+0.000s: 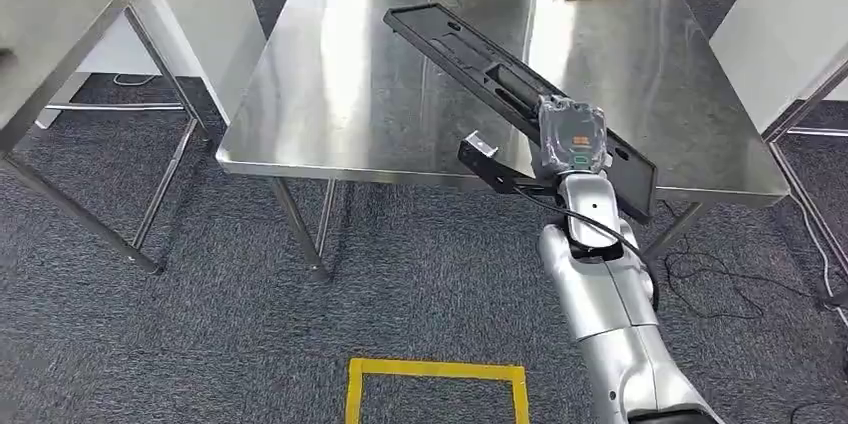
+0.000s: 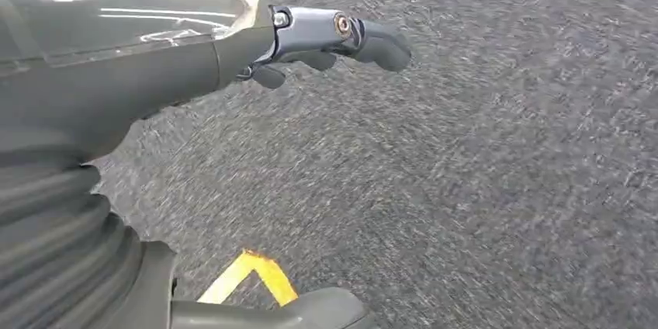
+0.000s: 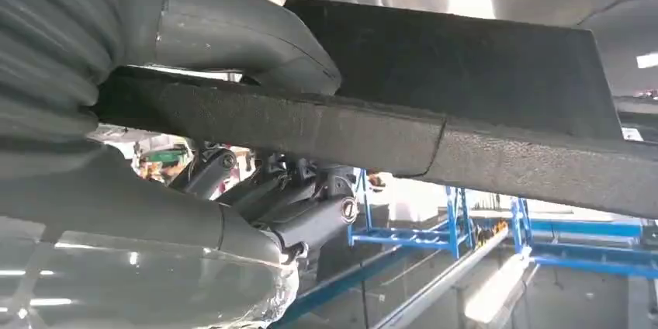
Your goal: Take the parts from the cabinet and place them on the table.
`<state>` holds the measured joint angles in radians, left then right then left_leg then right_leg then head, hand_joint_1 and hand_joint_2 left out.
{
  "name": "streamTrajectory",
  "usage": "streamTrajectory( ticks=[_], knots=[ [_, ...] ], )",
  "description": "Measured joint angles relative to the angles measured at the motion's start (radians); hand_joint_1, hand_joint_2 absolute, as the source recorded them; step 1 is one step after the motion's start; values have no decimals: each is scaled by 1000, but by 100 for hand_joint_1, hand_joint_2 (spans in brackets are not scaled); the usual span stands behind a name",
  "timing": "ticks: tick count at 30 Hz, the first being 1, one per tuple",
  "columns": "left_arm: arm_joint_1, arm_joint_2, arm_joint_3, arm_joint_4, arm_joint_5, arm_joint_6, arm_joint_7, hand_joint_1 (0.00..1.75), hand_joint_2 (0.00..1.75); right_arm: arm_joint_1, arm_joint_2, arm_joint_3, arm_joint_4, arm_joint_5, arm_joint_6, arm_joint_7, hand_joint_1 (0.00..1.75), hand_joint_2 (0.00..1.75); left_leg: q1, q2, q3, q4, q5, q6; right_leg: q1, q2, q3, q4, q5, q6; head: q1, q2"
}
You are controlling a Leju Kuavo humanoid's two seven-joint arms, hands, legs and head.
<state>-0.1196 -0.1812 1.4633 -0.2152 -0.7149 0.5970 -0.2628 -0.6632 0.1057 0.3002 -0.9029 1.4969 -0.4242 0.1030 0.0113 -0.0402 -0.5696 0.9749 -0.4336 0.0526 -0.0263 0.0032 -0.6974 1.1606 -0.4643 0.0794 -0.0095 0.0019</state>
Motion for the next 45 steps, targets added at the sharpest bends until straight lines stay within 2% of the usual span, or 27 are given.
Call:
streamTrajectory(
  ticks=[1, 2, 4, 6, 7, 8, 10, 12, 14, 16, 17, 20, 22, 25, 27, 29, 31, 33, 34, 35, 37, 38, 39, 40, 42, 43, 45],
  knots=[
    [0, -1, -1, 0, 0, 1, 0, 0, 175, -4, 1, 0, 1, 0, 0, 0, 175, 175, 1, -1, 4, 7, -9, -6, -4, 0, 56, -112, 43, 9, 0, 0],
    [0, 0, -1, 0, 0, 3, 0, 0, 175, -6, 2, 1, 3, 0, -2, 0, 175, 175, 0, -1, 4, 13, -18, -14, -5, -1, 77, -161, 49, 3, 2, 0],
    [-1, 1, -3, 0, 0, 7, 0, 0, 175, -10, 7, 5, 8, 0, -7, -2, 175, 175, -7, -2, 3, 17, -29, -26, 3, 3, 89, -162, 43, -28, 0, 0],
    [0, 1, -6, 0, 0, 8, 2, 0, 175, -11, 7, 6, 13, 0, -8, -2, 175, 175, -1, -2, 8, 14, -35, -34, 9, 3, 89, -161, 35, -43, 1, 0],
    [-1, 1, -8, 0, 0, 8, 2, 0, 175, -13, 10, 7, 12, 0, -8, -2, 175, 175, 2, 0, 5, 17, -44, -40, -2, 3, 97, -164, 34, -52, 0, 0],
    [-1, 0, -10, 1, 0, 8, 1, 0, 175, -15, 11, 7, 13, 0, -8, -2, 175, 175, 2, 18, -9, 52, -52, -46, -3, 4, 107, -164, 27, -61, -2, 0],
    [-1, 0, -11, 1, 0, 9, 1, 0, 175, -19, 13, 9, 16, 0, -10, -2, 175, 175, 4, 32, -92, 200, -105, -57, 0, 1, 123, -164, 15, -77, -7, 0],
    [0, 0, -13, 1, 0, 9, 1, 0, 175, -17, 14, 10, 24, 0, -10, -3, 175, 175, 6, 34, -192, 339, -130, -61, 3, -1, 139, -164, -3, -78, -8, 0],
    [3, 0, -14, 1, 0, 9, 1, 0, 175, -15, 14, 10, 31, 0, -10, -4, 175, 175, 6, 35, -214, 309, -63, -55, 4, 0, 165, -164, -23, -76, -8, 0],
    [3, 1, -14, 1, 0, 9, 1, 0, 175, -18, 16, 10, 34, 0, -10, -5, 175, 175, 4, 36, -150, 126, 68, -41, 5, 0, 202, -165, -49, -72, -7, 0],
    [4, 2, -14, 1, 0, 9, 1, 0, 175, -19, 17, 10, 35, 0, -10, -5, 175, 175, 1, 40, -121, 54, 100, -31, 4, -1, 200, -170, -61, -69, -7, 0],
    [-1, 3, -16, 1, 0, 9, 2, 0, 175, -29, 17, 10, 40, -1, -16, -7, 175, 175, -12, 43, -98, 32, 57, -19, 13, -2, 224, -178, -66, -54, -8, 0],
    [2, 3, -16, 1, 0, 10, 2, 0, 175, -28, 17, 10, 43, -1, -17, -8, 175, 175, -11, 38, -77, 24, 47, -3, 16, -2, 219, -145, -46, -25, -9, 0],
    [1, 3, -17, 1, 0, 12, 2, 0, 175, -34, 16, 11, 49, -2, -26, -8, 175, 175, -5, 31, -45, 10, 27, 14, 11, -2, 82, 56, -52, -38, -1, 0],
    [2, 2, -17, 1, 0, 12, 2, 0, 175, -28, 15, 12, 56, -2, -26, -8, 175, 175, -6, 23, -25, 10, 6, 17, 11, -2, -4, 148, -123, -53, -2, 0],
    [5, 0, -17, 1, 0, 12, 2, 0, 175, -22, 12, 12, 62, -2, -26, -8, 175, 175, -6, 16, 3, 10, -15, 14, 10, -2, -33, 121, -134, -34, -1, 0],
    [6, 0, -17, 2, 0, 10, 2, 0, 175, -23, 12, 12, 63, -2, -26, -8, 175, 175, -5, 12, 38, 10, -40, 7, 7, -3, -1, -25, -56, -10, 0, 0],
    [7, 0, -17, 2, 1, 10, 2, 0, 175, -23, 9, 13, 68, -2, -26, -8, 175, 175, -12, 12, 60, 15, -68, -4, 8, -6, 25, -171, 95, 5, 3, 0],
    [7, 0, -17, 1, 1, 10, 2, 0, 175, -24, 10, 13, 69, -2, -25, -8, 175, 175, -11, 9, 66, 12, -81, -9, 10, -9, 33, -169, 81, -27, 0, 0],
    [4, 0, -17, 2, 2, 9, 2, 0, 175, -25, 14, 14, 67, -2, -25, -9, 175, 175, -10, 12, 73, 5, -89, -19, 19, -3, 43, -168, 81, -42, -3, 0],
    [4, 1, -17, 2, 2, 9, 1, 0, 175, -26, 14, 14, 68, -2, -26, -8, 175, 175, -9, 15, 81, 23, -88, -26, 12, 0, 62, -170, 71, -65, -3, 0],
    [3, 3, -17, 2, 2, 10, 1, 0, 175, -27, 16, 13, 66, -2, -26, -8, 175, 175, -7, 20, 67, 53, -85, -29, 7, 2, 77, -175, 65, -72, -2, 0],
    [2, 0, -17, 3, 2, 9, 1, 0, 175, -30, 16, 14, 66, -2, -26, -8, 175, 175, -7, 26, 31, 120, -79, -35, 7, 1, 90, -175, 56, -84, -4, 0],
    [1, 0, -18, 3, 2, 9, 1, 0, 175, -32, 17, 15, 66, -2, -26, -8, 175, 175, -4, 28, -17, 193, -88, -41, 7, 2, 99, -175, 44, -85, -7, 0],
    [2, 2, -18, 3, 2, 9, 1, 0, 175, -30, 19, 16, 68, -2, -26, -8, 175, 175, -1, 32, -115, 306, -159, -52, 8, 3, 124, -175, 19, -86, -7, 0],
    [4, 1, -18, 3, 2, 9, 1, 0, 175, -28, 19, 15, 69, -2, -26, -8, 175, 175, 0, 33, -147, 319, -186, -54, 8, 4, 140, -175, 7, -85, -8, 0],
    [5, 2, -18, 3, 2, 9, 1, 0, 175, -27, 19, 15, 70, -2, -26, -8, 175, 175, 0, 33, -161, 256, -168, -49, 8, 6, 175, -175, -19, -82, -8, 0]
  ],
)
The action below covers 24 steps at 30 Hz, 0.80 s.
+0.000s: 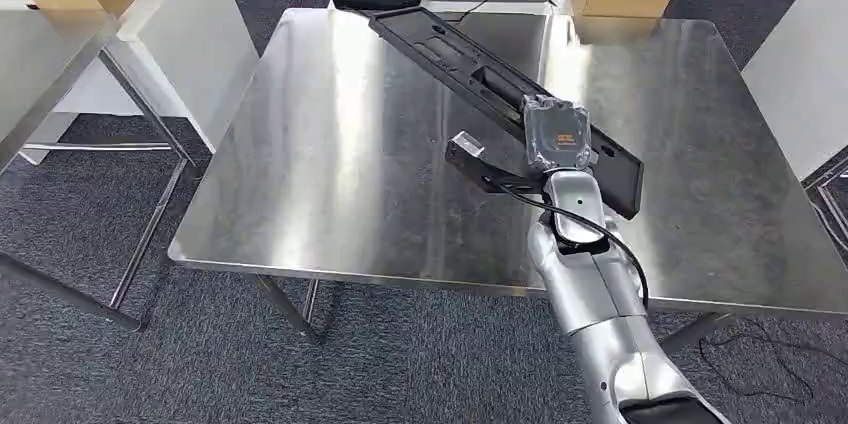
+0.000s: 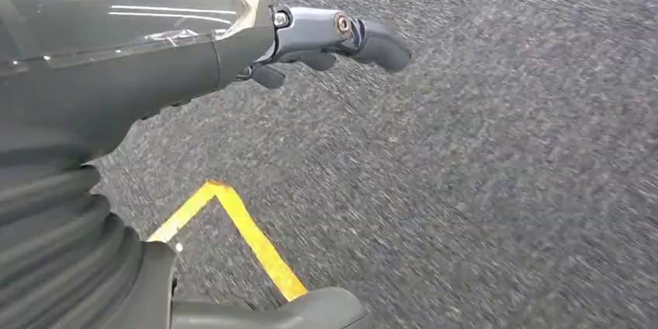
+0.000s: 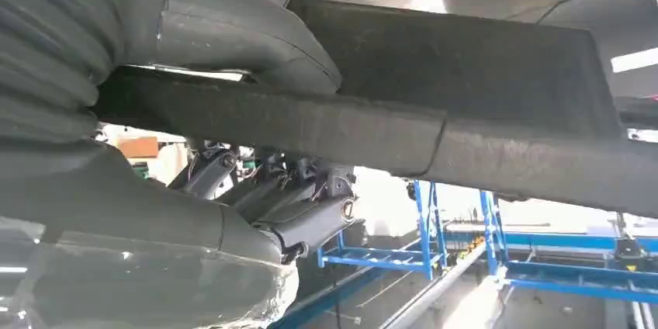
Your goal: Take the parts from the cabinet and place them on the table.
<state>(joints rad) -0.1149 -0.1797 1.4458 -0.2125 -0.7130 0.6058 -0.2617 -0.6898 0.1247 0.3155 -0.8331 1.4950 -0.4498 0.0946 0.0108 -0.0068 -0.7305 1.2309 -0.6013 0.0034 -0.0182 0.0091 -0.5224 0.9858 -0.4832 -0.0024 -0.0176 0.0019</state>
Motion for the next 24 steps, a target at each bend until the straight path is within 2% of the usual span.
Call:
streamTrajectory(
  ticks=[1, 2, 3, 4, 5, 6, 7, 8, 9, 10, 12, 13, 14, 15, 16, 17, 18, 19, 20, 22, 24],
  knots=[
    [0, 1, 0, 0, 0, 0, 0, 0, 175, 0, 0, 0, 1, 0, 0, 0, 175, 175, 0, 0, 13, -70, 43, 6, 1, 0, 20, 0, -16, 3, 1, 0],
    [0, 1, 0, 0, 0, 0, 0, 0, 175, -1, 1, 0, 1, 0, 0, 0, 175, 175, -2, 0, 29, -161, 130, 16, 2, 0, 43, -1, -33, 6, 0, 0],
    [2, 2, 0, 0, 0, 0, 0, 0, 175, 1, 1, 0, 1, 0, 0, 0, 175, 175, -5, 0, 36, -223, 233, 25, 2, 0, 42, -5, -47, 8, 0, 0],
    [2, 5, 0, 0, 1, -2, 1, 0, 175, 0, -2, 1, 5, 0, 0, 0, 175, 175, -13, -1, 30, -213, 247, 28, 7, 5, 66, -3, -55, 16, 7, 0],
    [2, 3, -1, 1, 1, -2, 1, 0, 175, -4, -2, 0, 5, 0, 0, 0, 175, 175, -17, 2, 48, -223, 243, 33, 11, 7, 63, -5, -59, 23, 2, 0],
    [2, 5, -1, 1, 1, -2, 2, 0, 175, -1, -3, 0, 7, 0, 1, 0, 175, 175, -18, 4, 48, -218, 242, 36, 6, 6, 61, -16, -62, 28, 5, 0],
    [2, 5, -1, 1, 3, -2, 3, 0, 175, -1, -4, 0, 7, 0, 2, 0, 175, 175, -19, 3, 48, -223, 240, 39, 10, 5, 70, -18, -64, 32, 4, 0],
    [0, 5, -1, 1, 5, -2, 3, 0, 175, -4, -4, 0, 5, 0, 2, 0, 175, 175, -11, 3, 59, -233, 239, 43, 11, 5, 70, -21, -76, 37, 3, 0],
    [-1, 5, 0, 1, 5, -2, 3, 0, 175, -7, -4, 1, 5, 0, 2, 0, 175, 175, -10, 3, 68, -238, 235, 49, 7, 1, 57, 11, -86, 37, 5, 0],
    [-2, 6, 0, 1, 6, -6, 3, 0, 175, -10, -7, 1, 6, 0, 2, 3, 175, 175, -10, 3, 71, -239, 229, 59, 8, 1, 18, 77, -105, 34, 8, 0],
    [-4, 5, -1, 1, 7, -21, 3, 0, 175, -10, -18, 1, 9, 0, 3, 17, 175, 175, -11, 0, 77, -239, 218, 66, 6, 1, -98, 253, -146, 31, 6, 0],
    [-4, 5, -1, 1, 5, -24, 3, 0, 175, -5, -24, 1, 15, 0, 3, 27, 175, 175, -11, -3, 82, -239, 213, 67, 6, 1, -148, 315, -151, 35, 7, 0],
    [-2, 5, -2, 1, -3, -27, 3, 0, 175, -1, -34, -1, 24, 0, 3, 42, 175, 175, -11, -6, 87, -239, 208, 67, 5, 1, -174, 325, -135, 43, 7, 0],
    [-1, 5, -3, 1, -7, -30, 5, 0, 175, -2, -43, -3, 37, 0, 2, 55, 175, 175, -10, -10, 94, -238, 203, 65, 3, 0, -175, 287, -99, 55, 7, 0],
    [-1, 5, -7, 1, -12, -35, 6, 0, 175, -4, -51, -8, 47, 1, 0, 65, 175, 175, -10, -13, 100, -237, 199, 63, 1, 0, -155, 213, -49, 67, 8, 0],
    [-2, 5, -8, 2, -12, -40, 6, 0, 175, -8, -57, -11, 55, 1, -2, 71, 175, 175, -10, -15, 107, -234, 193, 58, -1, -2, -120, 112, 7, 76, 7, 0],
    [-2, 7, -8, 2, -12, -42, 7, 0, 175, -16, -69, -18, 70, 1, -5, 76, 175, 175, -10, -17, 110, -232, 187, 53, -1, -8, -90, 25, 48, 77, 8, 0],
    [-2, 8, -8, 2, -9, -45, 7, 0, 175, -25, -76, -24, 87, 2, -13, 80, 175, 175, -20, -19, 110, -224, 178, 45, 2, -8, -75, 12, 49, 64, 8, 0],
    [-2, 9, -8, 2, 2, -55, 5, 0, 175, -29, -80, -29, 99, 2, -16, 84, 175, 175, -18, -18, 110, -225, 176, 42, 2, -6, -77, 10, 50, 51, 7, 0],
    [-2, 13, -8, 2, 17, -68, -3, 0, 175, -35, -87, -37, 119, 3, -19, 100, 175, 175, -19, -15, 112, -223, 170, 65, 3, -2, -76, 9, 52, 48, 7, 0],
    [-2, 13, -8, 2, 22, -76, -14, 0, 175, -43, -94, -45, 141, 4, -21, 112, 175, 175, -18, -13, 116, -227, 172, 62, 5, 1, -75, 9, 53, 45, 6, 0]
  ],
)
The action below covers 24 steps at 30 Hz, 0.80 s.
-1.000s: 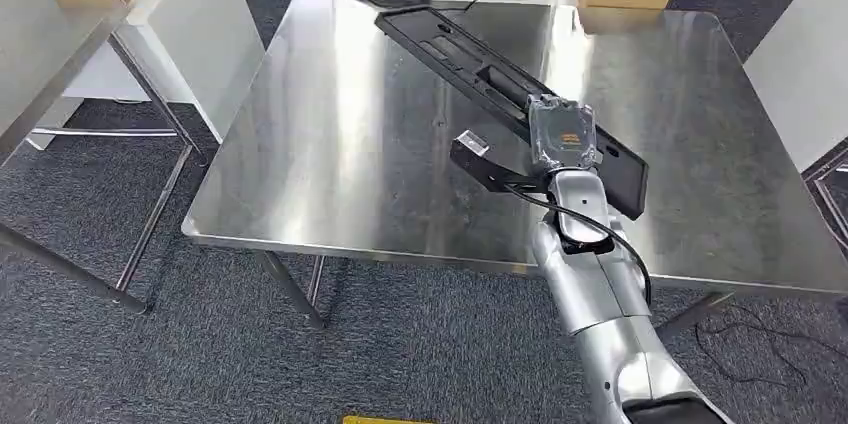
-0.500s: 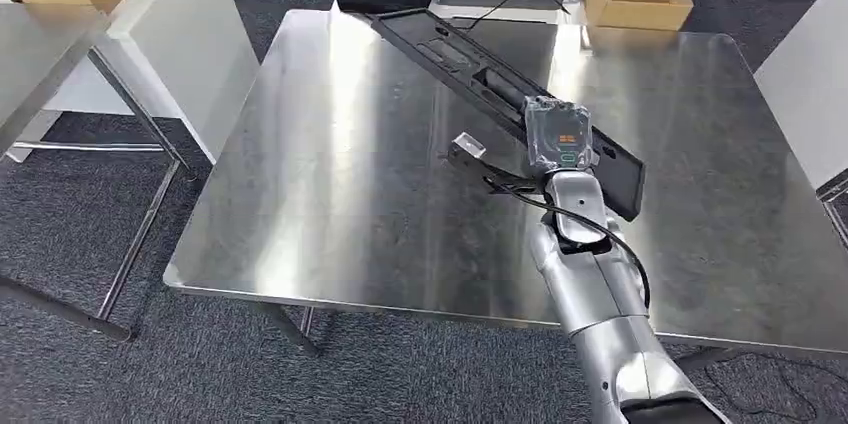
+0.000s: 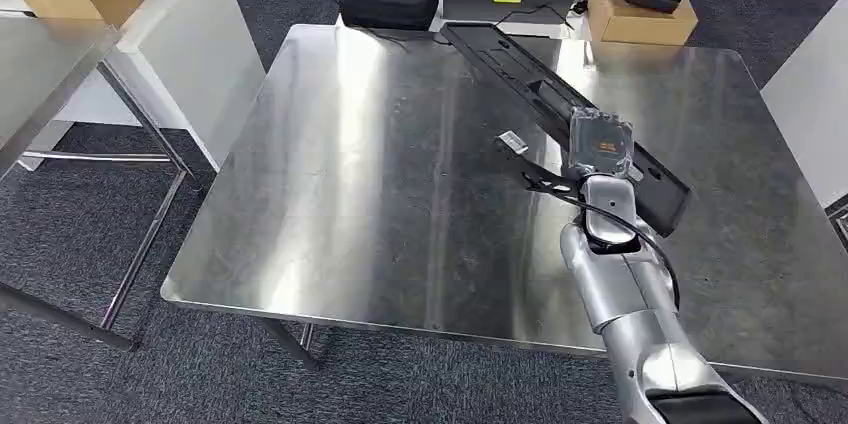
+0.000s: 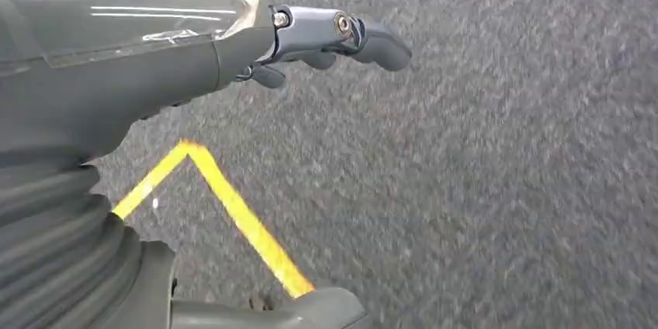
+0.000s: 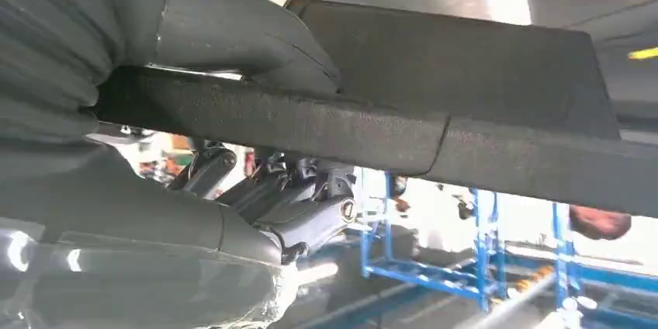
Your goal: Take the parts from the cabinet and place them on the table.
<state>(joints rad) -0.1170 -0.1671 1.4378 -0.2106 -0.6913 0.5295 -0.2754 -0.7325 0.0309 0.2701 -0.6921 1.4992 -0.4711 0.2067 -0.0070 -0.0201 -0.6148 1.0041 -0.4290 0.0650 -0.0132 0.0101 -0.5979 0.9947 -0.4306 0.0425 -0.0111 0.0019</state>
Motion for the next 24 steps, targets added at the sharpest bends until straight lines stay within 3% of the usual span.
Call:
streamTrajectory(
  ticks=[1, 2, 6, 9, 10, 16, 24],
  knots=[
    [-1, 0, 0, 0, 4, -5, -5, 0, 175, -3, -5, -5, 11, 0, -3, 4, 175, 175, 1, 0, 1, -2, 0, -1, 1, 0, 0, 0, 0, -1, 0, 0],
    [-1, 1, 0, 0, 7, -7, -8, 0, 175, -5, -7, -9, 21, 0, -6, 5, 0, 0, 1, 1, 2, -3, 1, -1, 1, 1, 0, 0, 0, -1, 0, 0],
    [-1, 2, 0, 0, 18, -10, -8, 0, 175, -21, -16, -16, 62, 3, -20, 19, 0, 0, 1, 1, 4, -7, 4, -9, 2, 2, 0, 1, -2, -3, 0, 0],
    [-1, 1, 0, 0, 18, 4, -14, 0, 175, -32, -20, -26, 83, 3, -23, 25, 0, 0, 2, 1, 4, -7, 3, -21, 3, 2, 1, 1, -4, -6, 1, 0],
    [-1, 1, 0, 0, 18, 4, -14, 0, 0, -34, -20, -28, 89, 4, -23, 25, 0, 0, 2, 1, 4, -7, 3, -22, 3, 2, 1, 1, -4, -6, 0, 0],
    [-3, -3, 0, 0, 21, -23, 52, 0, 0, -52, -18, -29, 120, 5, -26, 25, 0, 0, 0, 1, 4, -7, 1, -24, 0, 2, 2, 0, -4, -6, 0, 0],
    [-4, -9, 0, 3, 33, -81, 61, 0, 0, -64, -6, -30, 153, 3, -26, 0, 0, 0, -2, 1, 4, -7, 1, -23, -3, 2, 3, -2, -4, -6, 0, 0]
  ],
)
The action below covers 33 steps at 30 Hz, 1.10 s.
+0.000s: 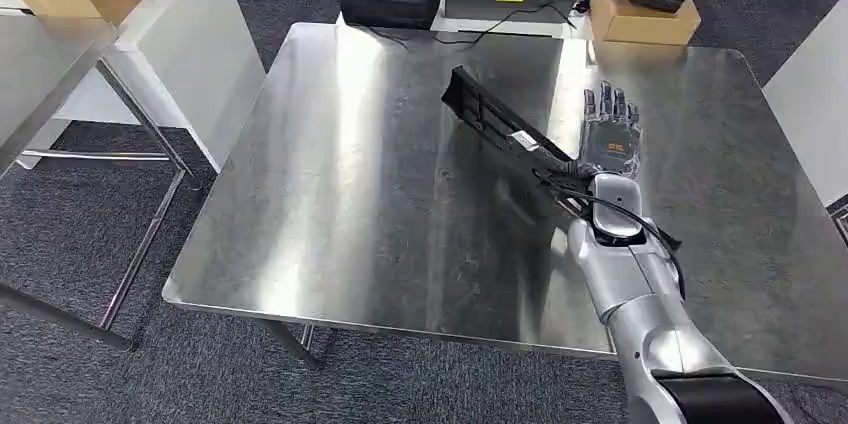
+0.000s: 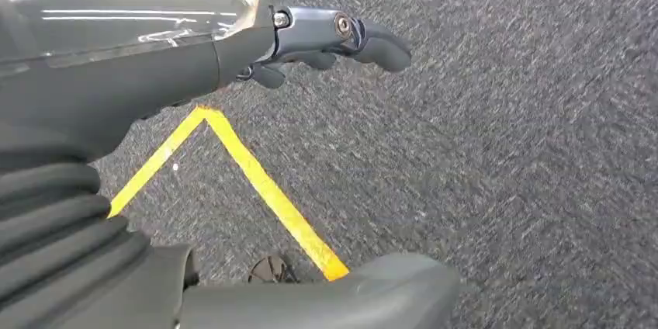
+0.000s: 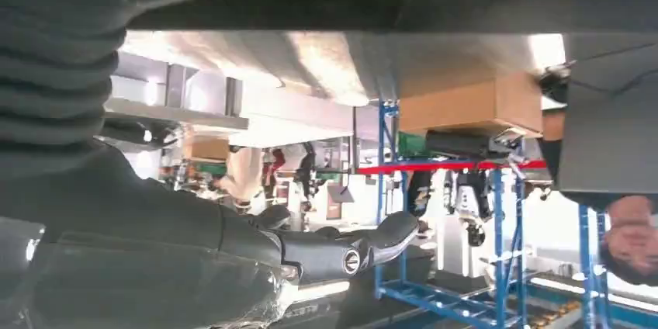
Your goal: Take the parts from the cabinet and place them on the table.
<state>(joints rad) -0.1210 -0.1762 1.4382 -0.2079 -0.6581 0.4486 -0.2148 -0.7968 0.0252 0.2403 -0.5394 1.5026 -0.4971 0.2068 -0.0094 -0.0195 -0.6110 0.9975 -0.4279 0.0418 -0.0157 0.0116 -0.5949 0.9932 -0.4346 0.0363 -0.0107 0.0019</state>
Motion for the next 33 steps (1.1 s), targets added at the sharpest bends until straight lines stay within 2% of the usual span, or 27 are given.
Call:
streamTrajectory(
  ticks=[10, 13, 20, 33],
  knots=[
    [0, -1, 0, 2, -16, -24, 6, 0, 0, -6, 18, -10, 18, -6, 5, -41, 0, 0, 0, 0, 0, 0, 0, 0, 0, 0, 0, 0, 0, 0, 0, 0],
    [0, -1, 0, 2, -16, -31, 9, 0, 0, -6, 23, -24, 18, -18, 38, -76, 0, 0, 0, 0, 0, 0, 0, 0, 0, 0, 0, 0, 0, 0, 0, 0],
    [0, -1, 0, 2, -16, -32, 17, 0, 0, -6, 32, -41, 18, -39, 77, -108, 0, 0, 0, 0, 1, 0, 0, 0, 0, 0, 0, 0, 0, 0, 0, 0],
    [0, -4, 0, 2, -4, -21, 31, 0, 0, -5, 84, -58, 35, -122, 174, -200, 0, 0, 0, 0, 1, 0, 0, 0, 0, 0, 0, 0, 0, 0, 0, 0]
  ],
)
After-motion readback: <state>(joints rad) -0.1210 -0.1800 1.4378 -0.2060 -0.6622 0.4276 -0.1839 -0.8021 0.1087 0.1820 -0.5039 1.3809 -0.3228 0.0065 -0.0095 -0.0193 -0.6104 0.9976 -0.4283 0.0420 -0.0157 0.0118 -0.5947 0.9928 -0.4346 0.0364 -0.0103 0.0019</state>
